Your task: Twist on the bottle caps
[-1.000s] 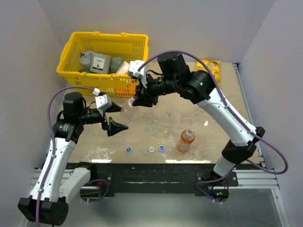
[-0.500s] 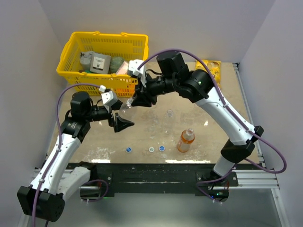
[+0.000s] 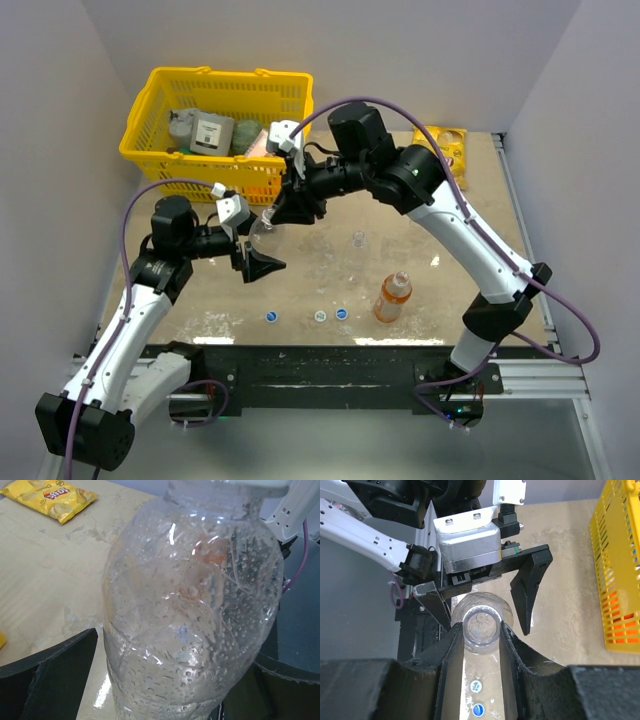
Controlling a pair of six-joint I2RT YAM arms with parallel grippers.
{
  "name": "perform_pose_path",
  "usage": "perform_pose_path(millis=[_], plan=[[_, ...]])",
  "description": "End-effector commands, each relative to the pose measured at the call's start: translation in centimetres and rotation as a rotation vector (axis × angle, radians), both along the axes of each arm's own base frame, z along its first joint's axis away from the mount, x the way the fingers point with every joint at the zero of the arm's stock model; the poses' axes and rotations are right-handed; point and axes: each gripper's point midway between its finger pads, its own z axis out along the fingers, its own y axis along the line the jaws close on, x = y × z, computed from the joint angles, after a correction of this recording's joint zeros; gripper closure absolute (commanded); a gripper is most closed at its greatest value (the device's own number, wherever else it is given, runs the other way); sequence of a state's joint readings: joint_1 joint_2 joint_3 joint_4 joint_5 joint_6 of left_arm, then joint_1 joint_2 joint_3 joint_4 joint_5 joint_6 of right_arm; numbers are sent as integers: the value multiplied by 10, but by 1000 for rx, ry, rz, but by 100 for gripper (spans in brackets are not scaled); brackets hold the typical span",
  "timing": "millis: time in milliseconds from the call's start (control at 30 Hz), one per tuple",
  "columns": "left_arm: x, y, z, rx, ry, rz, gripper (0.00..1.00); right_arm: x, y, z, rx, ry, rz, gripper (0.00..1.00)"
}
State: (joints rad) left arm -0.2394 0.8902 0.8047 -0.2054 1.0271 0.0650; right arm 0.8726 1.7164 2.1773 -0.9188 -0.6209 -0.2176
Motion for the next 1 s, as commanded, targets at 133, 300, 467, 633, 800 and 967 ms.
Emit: perform_pose_path(millis=[133,300,467,633,800,967], plan=[[-3,-1,1,9,-33,-13,0,-2,-2,28,108,72,26,100],[-1,0,2,32,-48,-20,17,5,-7,26,103,70,11,100],[2,1,9,36,-66,-1,39,9,-12,3,47,88,-26,100],[2,4,5,50,-64,26,53,18,-22,7,28,29,-86,66],[0,13,-2,91,-52,77,65,40,-66,52,80,-90,-222,31],[1,22,-7,143,-23,141,73,8,-98,-5,-113,-142,-166,7]])
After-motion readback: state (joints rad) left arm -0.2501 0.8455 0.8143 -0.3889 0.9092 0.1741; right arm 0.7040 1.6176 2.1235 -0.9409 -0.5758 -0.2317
